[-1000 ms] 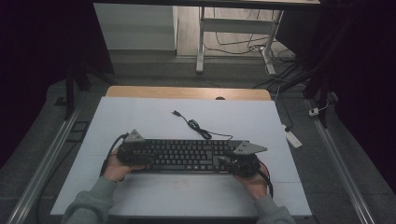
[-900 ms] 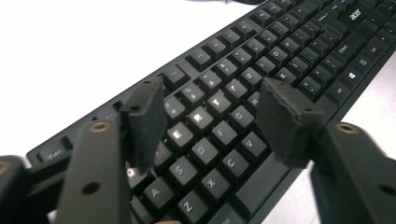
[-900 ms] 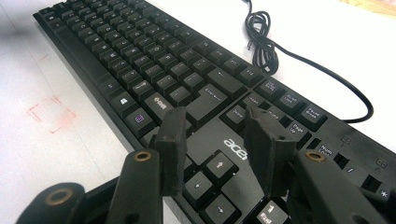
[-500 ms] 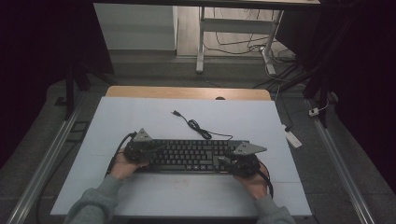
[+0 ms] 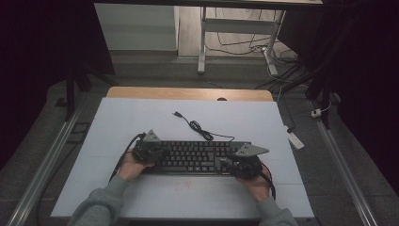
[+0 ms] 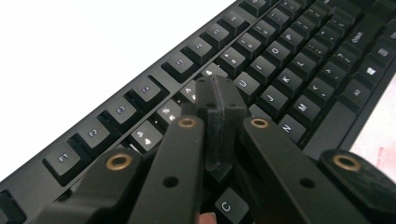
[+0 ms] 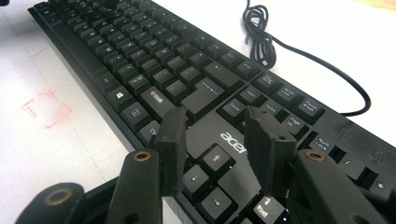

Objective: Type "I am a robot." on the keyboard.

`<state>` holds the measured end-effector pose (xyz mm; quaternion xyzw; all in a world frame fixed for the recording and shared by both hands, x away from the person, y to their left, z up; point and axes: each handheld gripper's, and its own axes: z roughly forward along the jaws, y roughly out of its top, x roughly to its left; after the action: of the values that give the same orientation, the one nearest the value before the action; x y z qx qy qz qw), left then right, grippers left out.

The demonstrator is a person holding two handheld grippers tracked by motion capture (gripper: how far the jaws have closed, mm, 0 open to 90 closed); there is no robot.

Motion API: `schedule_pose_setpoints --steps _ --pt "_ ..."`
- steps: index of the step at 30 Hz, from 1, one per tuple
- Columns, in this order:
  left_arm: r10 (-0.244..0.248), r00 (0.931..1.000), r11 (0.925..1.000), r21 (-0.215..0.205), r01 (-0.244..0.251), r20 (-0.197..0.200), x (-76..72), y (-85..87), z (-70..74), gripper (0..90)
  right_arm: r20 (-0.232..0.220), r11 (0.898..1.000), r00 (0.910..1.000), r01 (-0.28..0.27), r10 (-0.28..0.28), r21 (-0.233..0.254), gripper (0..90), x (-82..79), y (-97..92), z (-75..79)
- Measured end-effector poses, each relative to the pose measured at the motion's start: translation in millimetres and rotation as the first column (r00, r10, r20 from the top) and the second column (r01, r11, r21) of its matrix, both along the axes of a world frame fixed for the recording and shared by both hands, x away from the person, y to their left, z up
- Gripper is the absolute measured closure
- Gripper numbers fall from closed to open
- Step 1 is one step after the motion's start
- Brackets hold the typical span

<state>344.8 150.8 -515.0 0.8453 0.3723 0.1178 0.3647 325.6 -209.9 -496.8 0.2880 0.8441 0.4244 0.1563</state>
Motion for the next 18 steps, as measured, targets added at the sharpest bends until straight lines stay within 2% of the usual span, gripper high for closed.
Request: schedule_pose_setpoints --steps 8,16,18 --pt "0.007 0.9999 0.9998 0.021 -0.006 -0.014 2.3 -0.7 -3.7 89.2 0.0 1.0 1.0 0.002 -0.002 -0.002 59.0 0.3 -1.2 -0.6" --pt "0.009 0.9998 0.9998 0.017 -0.008 -0.017 2.4 -2.0 -5.1 89.2 0.001 1.0 1.0 0.004 -0.004 -0.004 58.9 0.3 -1.7 -0.5" --pt "0.008 0.9997 0.9996 0.028 -0.007 -0.024 2.7 -2.9 -6.7 89.2 0.0 1.0 1.0 0.003 -0.003 -0.003 58.9 0.5 -1.6 -0.8"
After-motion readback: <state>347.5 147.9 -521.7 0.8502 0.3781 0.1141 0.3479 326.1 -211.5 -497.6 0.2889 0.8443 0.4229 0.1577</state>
